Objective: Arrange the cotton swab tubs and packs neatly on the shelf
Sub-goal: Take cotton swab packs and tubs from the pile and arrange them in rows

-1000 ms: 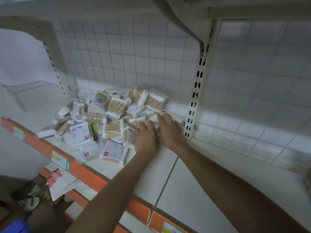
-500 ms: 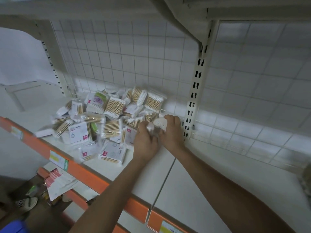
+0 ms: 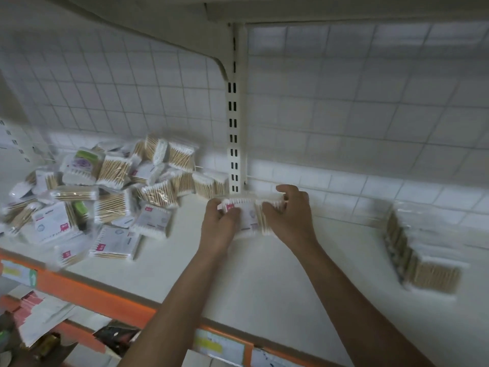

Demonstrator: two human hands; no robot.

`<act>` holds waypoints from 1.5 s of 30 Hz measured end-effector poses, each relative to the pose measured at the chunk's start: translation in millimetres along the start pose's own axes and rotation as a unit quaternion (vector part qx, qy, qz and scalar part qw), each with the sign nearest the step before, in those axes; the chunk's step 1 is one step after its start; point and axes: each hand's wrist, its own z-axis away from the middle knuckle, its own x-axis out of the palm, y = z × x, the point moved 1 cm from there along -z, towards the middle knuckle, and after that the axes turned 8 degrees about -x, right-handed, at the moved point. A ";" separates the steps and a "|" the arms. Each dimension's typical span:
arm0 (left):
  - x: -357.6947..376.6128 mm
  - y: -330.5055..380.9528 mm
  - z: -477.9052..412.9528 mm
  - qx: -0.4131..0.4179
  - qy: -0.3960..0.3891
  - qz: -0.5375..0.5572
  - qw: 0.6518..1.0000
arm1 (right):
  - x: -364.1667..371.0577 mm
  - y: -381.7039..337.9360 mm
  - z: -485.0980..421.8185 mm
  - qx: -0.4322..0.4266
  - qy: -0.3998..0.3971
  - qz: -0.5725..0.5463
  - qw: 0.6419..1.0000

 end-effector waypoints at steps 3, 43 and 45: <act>28.1 0.1 17.7 -0.012 -0.028 -0.025 0.999 | -35.1 8.8 18.2 0.036 0.014 -0.016 0.999; 194.3 -33.7 159.3 0.064 -0.171 -0.106 0.977 | -266.9 125.1 136.8 0.042 0.142 0.120 0.982; 196.9 -31.6 162.4 0.056 -0.181 -0.105 0.976 | -270.6 132.0 137.0 0.046 0.149 0.127 0.980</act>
